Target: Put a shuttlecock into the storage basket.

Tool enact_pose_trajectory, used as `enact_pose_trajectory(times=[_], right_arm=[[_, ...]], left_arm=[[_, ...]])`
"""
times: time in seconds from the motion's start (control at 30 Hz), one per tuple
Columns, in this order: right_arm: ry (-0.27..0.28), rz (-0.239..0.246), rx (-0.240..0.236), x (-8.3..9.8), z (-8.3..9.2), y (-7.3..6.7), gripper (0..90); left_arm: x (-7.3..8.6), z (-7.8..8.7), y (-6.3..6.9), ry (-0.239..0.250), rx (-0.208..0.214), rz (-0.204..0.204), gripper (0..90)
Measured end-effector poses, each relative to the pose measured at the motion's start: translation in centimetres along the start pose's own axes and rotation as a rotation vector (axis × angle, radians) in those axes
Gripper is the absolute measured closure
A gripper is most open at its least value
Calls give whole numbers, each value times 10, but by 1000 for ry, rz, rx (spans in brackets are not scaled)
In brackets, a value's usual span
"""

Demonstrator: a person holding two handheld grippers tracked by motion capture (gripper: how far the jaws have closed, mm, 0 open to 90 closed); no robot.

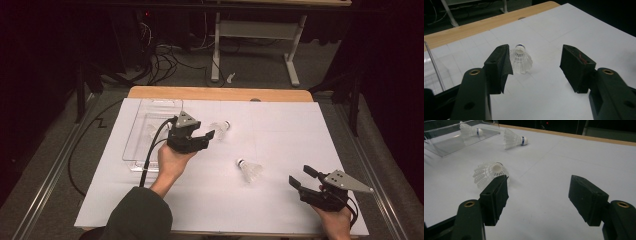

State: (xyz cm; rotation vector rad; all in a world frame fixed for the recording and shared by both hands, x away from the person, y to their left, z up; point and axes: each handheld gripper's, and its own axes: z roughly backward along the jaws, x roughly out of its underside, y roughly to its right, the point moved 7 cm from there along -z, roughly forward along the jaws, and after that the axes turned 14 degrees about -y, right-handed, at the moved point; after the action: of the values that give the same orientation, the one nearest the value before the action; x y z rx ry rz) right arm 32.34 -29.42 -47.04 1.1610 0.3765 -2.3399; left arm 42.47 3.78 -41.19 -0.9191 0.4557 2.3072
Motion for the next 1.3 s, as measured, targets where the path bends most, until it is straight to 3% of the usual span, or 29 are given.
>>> enact_pose_trajectory(times=[1.3], right_arm=[[0, 2, -3, 0, 0, 0, 326]], left_arm=[[-21, -25, -1, -47, -6, -3, 416]])
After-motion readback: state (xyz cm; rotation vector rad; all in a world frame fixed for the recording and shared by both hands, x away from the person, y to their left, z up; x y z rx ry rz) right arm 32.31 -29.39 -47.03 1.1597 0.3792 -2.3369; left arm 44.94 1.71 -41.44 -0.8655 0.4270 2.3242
